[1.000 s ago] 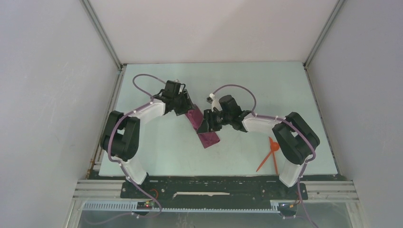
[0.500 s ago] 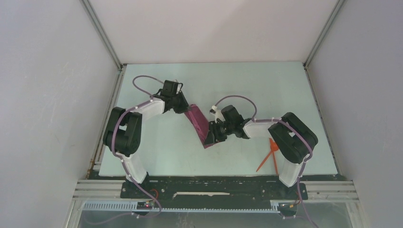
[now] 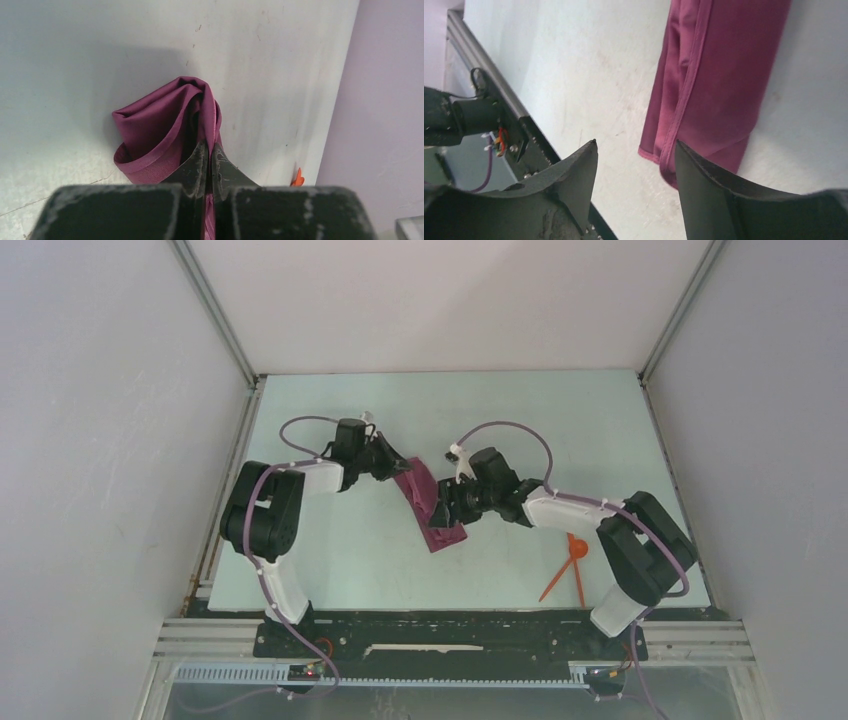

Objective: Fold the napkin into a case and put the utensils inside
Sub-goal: Smooth out the smaller rectangle-folded napkin at the center of the board.

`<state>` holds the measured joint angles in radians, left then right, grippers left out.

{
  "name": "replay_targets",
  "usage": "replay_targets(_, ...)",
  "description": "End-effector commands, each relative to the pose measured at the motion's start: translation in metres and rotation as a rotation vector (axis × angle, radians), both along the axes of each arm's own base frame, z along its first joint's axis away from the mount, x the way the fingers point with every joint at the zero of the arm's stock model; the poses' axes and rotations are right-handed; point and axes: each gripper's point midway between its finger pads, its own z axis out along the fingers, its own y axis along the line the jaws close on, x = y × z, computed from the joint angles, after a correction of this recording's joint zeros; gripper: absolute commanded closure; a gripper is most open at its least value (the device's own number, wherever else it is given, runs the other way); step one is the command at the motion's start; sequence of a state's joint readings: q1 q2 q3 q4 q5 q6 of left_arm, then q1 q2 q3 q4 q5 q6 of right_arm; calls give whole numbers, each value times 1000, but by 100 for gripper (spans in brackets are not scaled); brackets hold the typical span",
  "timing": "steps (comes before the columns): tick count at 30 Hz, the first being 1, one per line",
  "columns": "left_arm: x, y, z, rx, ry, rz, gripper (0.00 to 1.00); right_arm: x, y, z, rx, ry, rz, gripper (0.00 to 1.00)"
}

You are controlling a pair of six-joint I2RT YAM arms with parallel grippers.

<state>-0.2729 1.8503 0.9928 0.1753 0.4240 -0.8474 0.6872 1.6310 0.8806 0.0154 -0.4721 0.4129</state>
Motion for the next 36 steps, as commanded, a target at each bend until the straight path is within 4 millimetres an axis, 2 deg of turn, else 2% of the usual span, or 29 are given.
replay_targets(1, 12, -10, 38, -102, -127, 0, 96, 35, -8, 1, -120, -122, -69, 33)
replay_targets(6, 15, -15, 38, -173, -122, 10, 96, 51, 1, 2, -245, -229, -98, 33)
replay_targets(9, 17, -9, 33, -162, -113, 32, 97, 56, 2, -2, -359, -308, -112, 32)
replay_targets(15, 18, -4, 21, -143, -70, 37, 98, 40, 5, -19, -556, -405, -40, 37)
replay_targets(21, 18, -3, 19, -132, -65, 36, 99, 30, 9, -43, -653, -398, -24, 33)
replay_targets(25, 18, -2, 20, -118, -67, 34, 99, 30, 9, -49, -680, -400, -47, 40)
replay_targets(28, 17, -1, 20, -107, -67, 31, 100, 29, 12, -44, -657, -396, -45, 43)
replay_targets(30, 17, 0, 20, -101, -69, 30, 100, 28, 14, -37, -636, -395, -43, 40)
replay_targets(36, 17, -1, 22, -99, -73, 27, 100, 23, 18, 2, -537, -404, -47, 33)
